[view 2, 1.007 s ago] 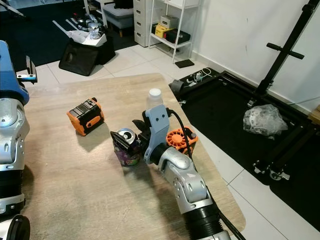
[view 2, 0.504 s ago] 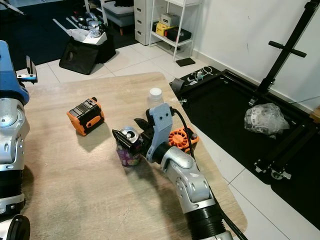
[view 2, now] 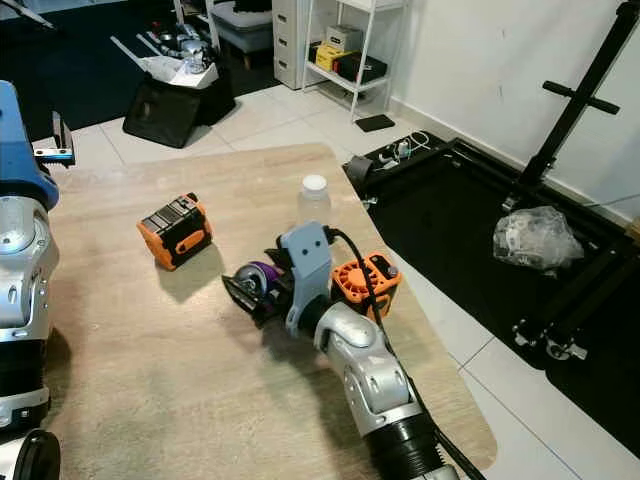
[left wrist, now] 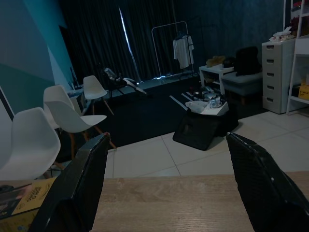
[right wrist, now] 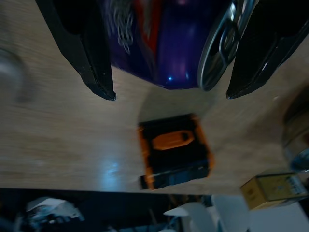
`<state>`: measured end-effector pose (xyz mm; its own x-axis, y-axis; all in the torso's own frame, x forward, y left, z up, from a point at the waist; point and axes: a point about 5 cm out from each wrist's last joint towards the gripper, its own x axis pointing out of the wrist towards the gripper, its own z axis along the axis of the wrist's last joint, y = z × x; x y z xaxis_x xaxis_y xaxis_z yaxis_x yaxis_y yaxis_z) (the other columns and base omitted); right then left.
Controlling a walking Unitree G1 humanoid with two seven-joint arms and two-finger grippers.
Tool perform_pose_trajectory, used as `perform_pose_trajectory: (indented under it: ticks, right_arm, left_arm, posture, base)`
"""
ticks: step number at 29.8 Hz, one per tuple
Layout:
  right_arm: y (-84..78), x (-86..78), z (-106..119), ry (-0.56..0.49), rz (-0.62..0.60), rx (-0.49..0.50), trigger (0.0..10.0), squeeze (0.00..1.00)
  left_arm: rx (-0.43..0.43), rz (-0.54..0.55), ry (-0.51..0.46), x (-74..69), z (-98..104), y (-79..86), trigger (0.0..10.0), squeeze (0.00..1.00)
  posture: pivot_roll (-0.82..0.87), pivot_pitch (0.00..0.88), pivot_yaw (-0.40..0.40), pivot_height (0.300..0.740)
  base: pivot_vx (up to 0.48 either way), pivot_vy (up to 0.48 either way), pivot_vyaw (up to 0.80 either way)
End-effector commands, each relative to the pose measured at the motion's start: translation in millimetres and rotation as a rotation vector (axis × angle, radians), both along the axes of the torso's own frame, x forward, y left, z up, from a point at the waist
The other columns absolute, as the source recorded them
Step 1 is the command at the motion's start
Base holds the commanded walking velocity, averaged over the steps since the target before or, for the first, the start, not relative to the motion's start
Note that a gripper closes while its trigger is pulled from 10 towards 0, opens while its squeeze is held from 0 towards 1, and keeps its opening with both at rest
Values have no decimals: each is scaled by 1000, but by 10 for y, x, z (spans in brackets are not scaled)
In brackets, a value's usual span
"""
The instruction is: Restocking fridge
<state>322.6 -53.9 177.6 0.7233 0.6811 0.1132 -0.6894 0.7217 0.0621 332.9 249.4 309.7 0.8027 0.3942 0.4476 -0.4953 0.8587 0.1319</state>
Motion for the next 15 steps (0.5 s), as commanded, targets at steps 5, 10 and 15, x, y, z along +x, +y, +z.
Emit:
perform_pose_trajectory:
  ticks: [5,10,15]
  right_arm:
    - [-45,38,43,-7,-23,36,10000,0]
    - [-54,53,2,31,-27,49,10000,0]
    - [-93,94,-88,108,-62,79,10000,0]
  left_arm:
    - [-6,-8,-1,11,13,-21,10000,0]
    - [-7,-10,-2,16,13,-24,10000,0]
    - [-7,-7,-4,14,15,-19,10000,0]
  posture:
    - [14,177,-13,740]
    - [15,177,-13,740]
    - [17,174,-13,740]
  base:
    - [0,0,0]
    - [0,0,0]
    - [0,0,0]
